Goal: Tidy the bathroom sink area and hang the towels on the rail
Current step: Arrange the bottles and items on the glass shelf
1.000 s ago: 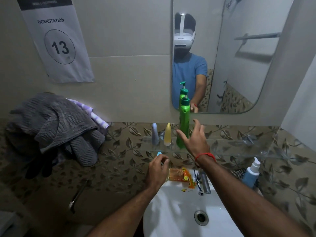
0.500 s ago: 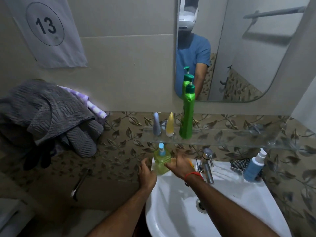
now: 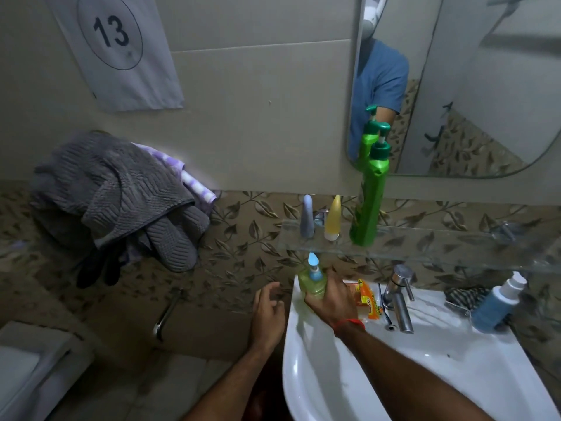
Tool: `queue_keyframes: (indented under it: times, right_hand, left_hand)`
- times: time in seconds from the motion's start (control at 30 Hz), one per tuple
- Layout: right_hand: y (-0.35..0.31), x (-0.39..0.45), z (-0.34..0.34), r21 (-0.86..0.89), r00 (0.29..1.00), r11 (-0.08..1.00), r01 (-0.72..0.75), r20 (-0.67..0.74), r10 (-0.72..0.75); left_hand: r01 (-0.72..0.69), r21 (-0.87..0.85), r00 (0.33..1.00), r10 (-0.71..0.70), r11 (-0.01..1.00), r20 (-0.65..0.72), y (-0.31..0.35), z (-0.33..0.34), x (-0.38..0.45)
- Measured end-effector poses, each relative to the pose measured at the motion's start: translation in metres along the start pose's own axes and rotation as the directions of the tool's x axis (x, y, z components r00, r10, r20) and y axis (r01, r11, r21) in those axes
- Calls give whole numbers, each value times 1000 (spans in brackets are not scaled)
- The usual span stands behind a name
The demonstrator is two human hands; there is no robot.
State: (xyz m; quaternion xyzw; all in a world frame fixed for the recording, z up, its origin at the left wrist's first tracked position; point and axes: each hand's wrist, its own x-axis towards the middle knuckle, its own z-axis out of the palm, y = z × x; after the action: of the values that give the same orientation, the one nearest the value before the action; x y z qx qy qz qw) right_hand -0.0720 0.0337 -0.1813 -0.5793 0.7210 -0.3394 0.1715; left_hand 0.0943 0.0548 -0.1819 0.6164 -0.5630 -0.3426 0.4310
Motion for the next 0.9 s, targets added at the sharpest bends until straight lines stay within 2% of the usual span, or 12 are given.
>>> queue_keyframes:
  times: [0.13,0.3,0.47,0.53,0.6,0.67,0.8,0.9]
  right_hand:
    - [10,-29,-25,-48,965,975,217,-137,-221]
    - [1,-53,-92,-20,876,932,363,-333,-348]
    - [-10,-49,-172,55,737,920,387,-618,-273]
    - [-11,-37,-200,73,687,936,344,-699,-198]
    - [-10,-23,-220,89,669,955,281,-732,-128]
    - [-7,-9,-229,98,689,968,230,-719,-91]
    - [-2,16,-224,48,810,988,145,-579,-91]
    - [-2,29,-217,44,843,992,115,-532,-74]
  left_hand:
    - [-92,-7,995,92,996,-26,11,8,-2]
    - [-183,-34,978,179,982,-108,38,31,-10]
    - [-290,-92,952,278,953,-125,73,56,-22]
    - [-317,-122,947,307,941,-95,87,64,-29]
    - [-322,-147,946,315,935,-71,98,70,-34]
    - [-323,-156,946,319,933,-54,107,73,-40]
    - [-319,-166,947,321,933,-15,113,73,-47]
    - [-329,-139,943,332,934,1,116,68,-50]
